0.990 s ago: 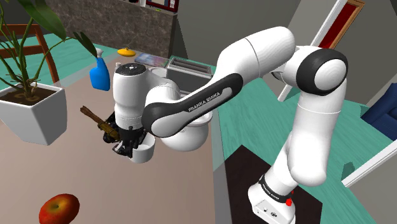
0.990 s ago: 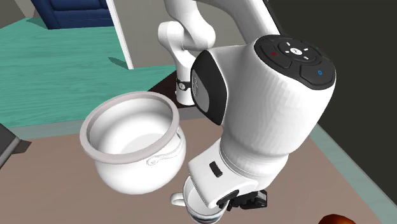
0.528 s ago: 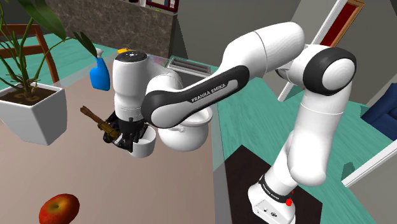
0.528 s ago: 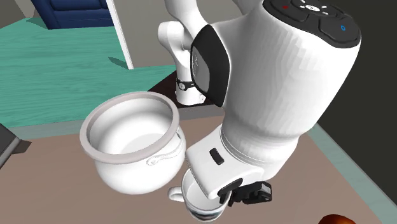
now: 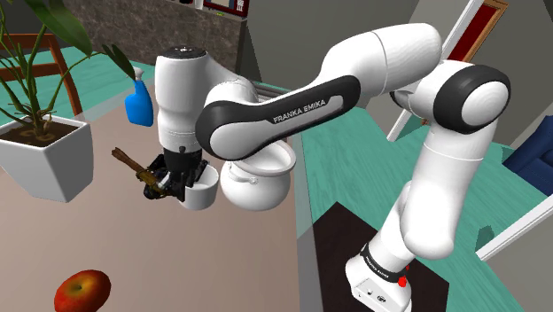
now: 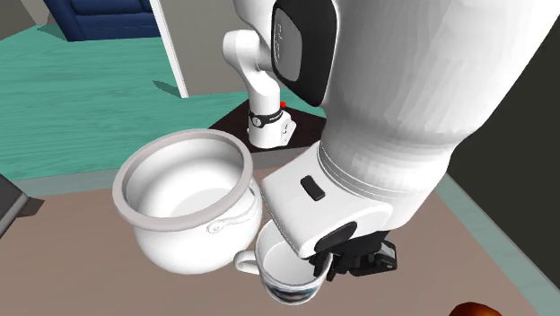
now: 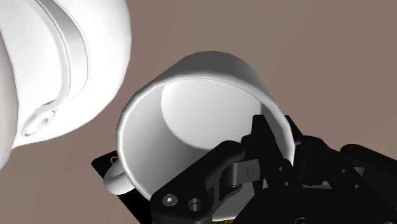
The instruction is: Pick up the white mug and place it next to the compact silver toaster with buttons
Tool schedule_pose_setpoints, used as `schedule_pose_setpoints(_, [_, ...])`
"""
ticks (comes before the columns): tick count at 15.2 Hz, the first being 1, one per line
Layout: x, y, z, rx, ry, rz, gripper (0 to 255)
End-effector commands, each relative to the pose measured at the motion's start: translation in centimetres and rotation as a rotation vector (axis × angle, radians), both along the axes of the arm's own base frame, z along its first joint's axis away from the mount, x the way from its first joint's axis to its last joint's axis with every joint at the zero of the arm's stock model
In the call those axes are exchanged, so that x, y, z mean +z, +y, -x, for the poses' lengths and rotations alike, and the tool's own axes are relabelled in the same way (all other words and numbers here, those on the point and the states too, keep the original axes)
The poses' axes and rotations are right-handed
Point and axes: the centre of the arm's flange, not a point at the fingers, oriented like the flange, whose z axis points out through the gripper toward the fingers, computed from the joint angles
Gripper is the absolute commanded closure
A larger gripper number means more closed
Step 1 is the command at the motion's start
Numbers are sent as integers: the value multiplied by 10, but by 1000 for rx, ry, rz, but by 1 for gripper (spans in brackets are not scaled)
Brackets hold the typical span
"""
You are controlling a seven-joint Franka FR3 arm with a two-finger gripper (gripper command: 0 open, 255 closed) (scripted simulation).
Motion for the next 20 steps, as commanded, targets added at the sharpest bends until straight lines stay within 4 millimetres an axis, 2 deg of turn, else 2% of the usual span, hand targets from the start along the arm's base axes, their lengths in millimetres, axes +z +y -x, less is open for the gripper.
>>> schedule_pose_setpoints(1, [11, 0, -1, 0, 0, 0, 255])
schedule_pose_setpoints(20, [111, 0, -1, 0, 0, 0, 255])
